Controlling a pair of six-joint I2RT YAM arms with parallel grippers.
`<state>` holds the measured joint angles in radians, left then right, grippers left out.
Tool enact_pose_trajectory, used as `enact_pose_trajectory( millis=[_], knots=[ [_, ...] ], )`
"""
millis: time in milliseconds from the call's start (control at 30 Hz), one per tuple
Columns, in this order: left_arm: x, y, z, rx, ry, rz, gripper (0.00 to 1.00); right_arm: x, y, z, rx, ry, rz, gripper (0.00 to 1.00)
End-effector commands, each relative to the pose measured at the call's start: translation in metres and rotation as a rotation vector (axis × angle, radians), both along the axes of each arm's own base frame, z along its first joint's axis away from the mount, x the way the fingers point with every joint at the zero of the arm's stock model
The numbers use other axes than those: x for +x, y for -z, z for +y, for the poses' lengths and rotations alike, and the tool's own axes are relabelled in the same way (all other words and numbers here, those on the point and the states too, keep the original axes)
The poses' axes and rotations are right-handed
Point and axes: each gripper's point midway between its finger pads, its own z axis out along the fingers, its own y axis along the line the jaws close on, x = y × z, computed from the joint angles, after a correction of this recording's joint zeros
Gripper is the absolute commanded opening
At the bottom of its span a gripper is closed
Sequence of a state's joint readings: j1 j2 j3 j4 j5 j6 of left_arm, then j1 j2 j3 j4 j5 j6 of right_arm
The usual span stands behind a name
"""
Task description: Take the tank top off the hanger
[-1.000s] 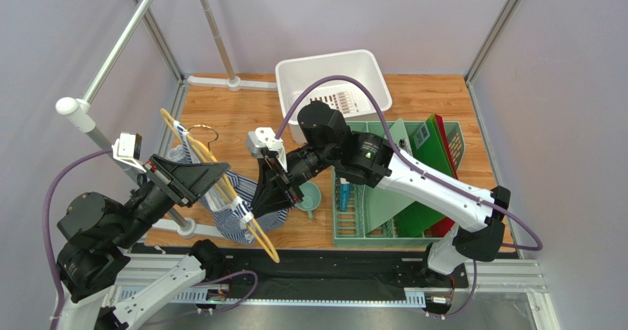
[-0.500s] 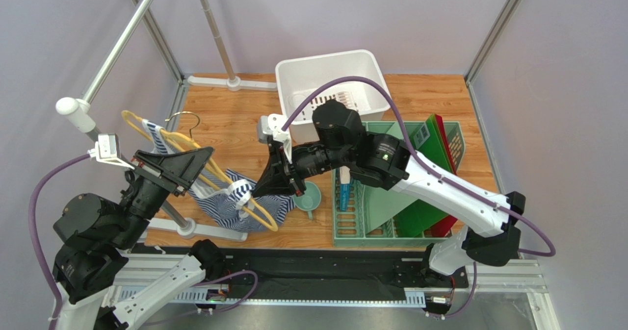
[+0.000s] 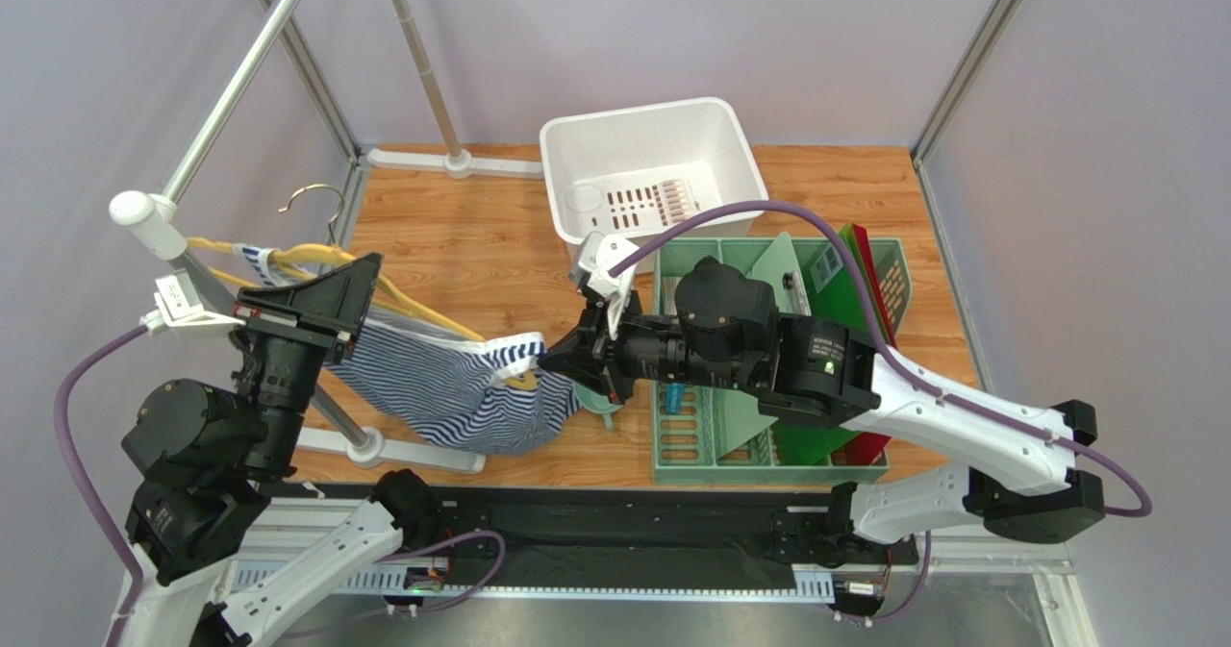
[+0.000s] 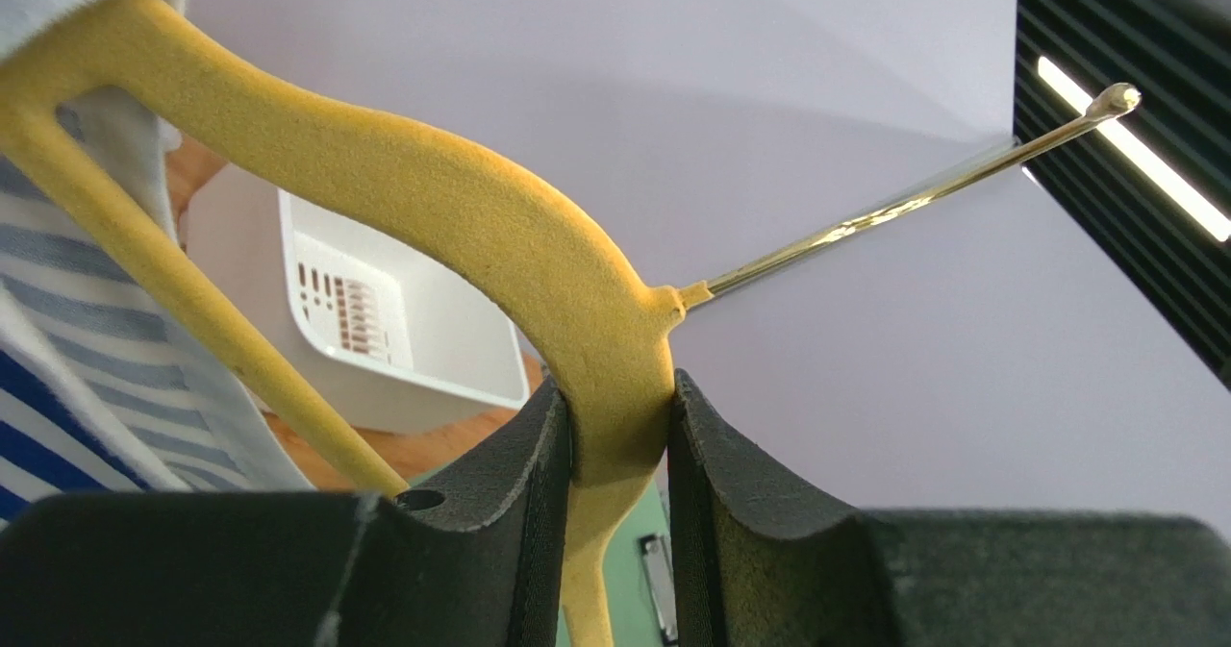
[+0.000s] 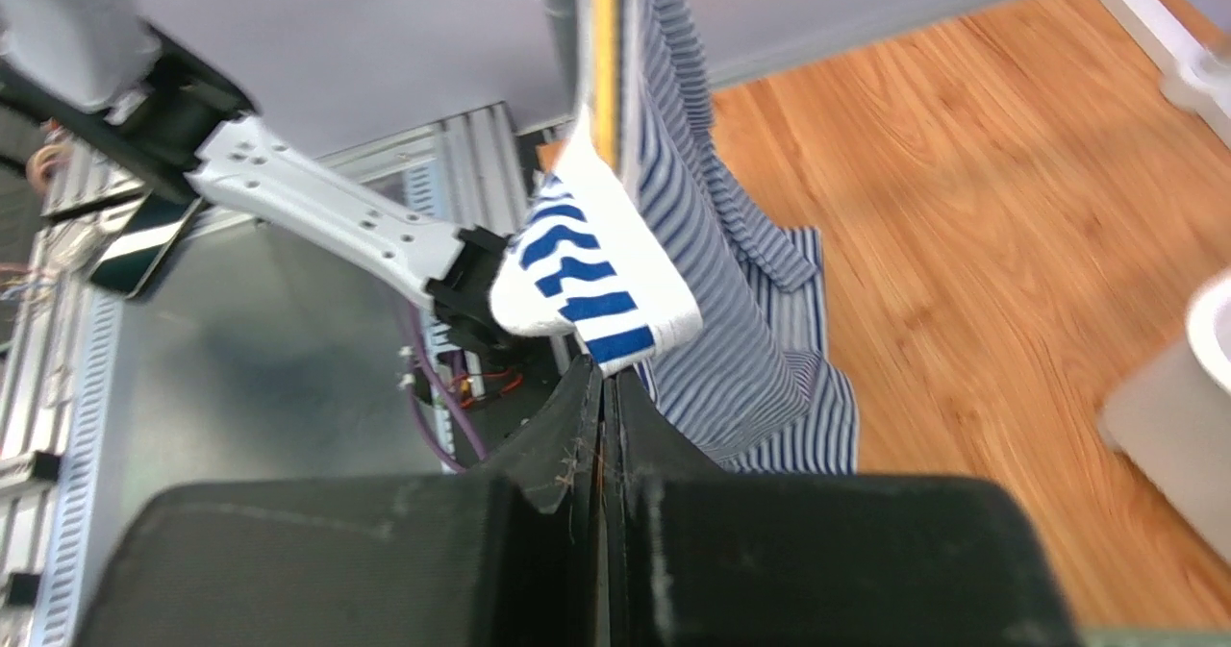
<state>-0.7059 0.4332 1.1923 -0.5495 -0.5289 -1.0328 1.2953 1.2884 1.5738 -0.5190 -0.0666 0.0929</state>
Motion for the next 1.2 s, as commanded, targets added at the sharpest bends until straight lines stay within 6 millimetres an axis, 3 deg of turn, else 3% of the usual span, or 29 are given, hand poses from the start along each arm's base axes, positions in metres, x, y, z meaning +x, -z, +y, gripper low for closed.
enact_pose_trajectory(
  millis=[0,100,300,567,833,867,1033,1167],
  knots=[
    [0.003,-0.028,0.018,-0.057,-0.097,-0.088,0.0,0.027,0.007,-0.02,0.055,0.222,0.056,0.0],
    [0.004,-0.032,0.017,-0.077,-0.097,-0.095,0.0,0.025,0.02,-0.025,0.074,0.23,0.08,0.0],
    [0.01,-0.038,0.01,-0.07,-0.086,-0.097,0.0,0.001,0.031,-0.02,0.121,0.131,0.098,0.0],
    [0.004,-0.05,0.002,-0.089,-0.023,-0.12,0.0,0.0,0.057,-0.003,0.075,0.113,0.145,0.0],
    [-0.005,-0.052,0.011,-0.082,-0.031,-0.127,0.0,-0.038,0.056,0.007,0.121,-0.1,0.13,0.0],
    [-0.005,-0.051,0.01,-0.081,-0.029,-0.125,0.0,-0.041,0.063,0.007,0.112,-0.109,0.133,0.0],
    [-0.011,-0.051,-0.005,-0.064,0.061,-0.12,0.0,-0.018,0.08,0.01,0.098,-0.012,0.123,0.0],
    [-0.027,-0.061,-0.016,-0.059,0.17,-0.132,0.0,0.002,0.093,0.022,0.081,0.011,0.184,0.0]
  ],
)
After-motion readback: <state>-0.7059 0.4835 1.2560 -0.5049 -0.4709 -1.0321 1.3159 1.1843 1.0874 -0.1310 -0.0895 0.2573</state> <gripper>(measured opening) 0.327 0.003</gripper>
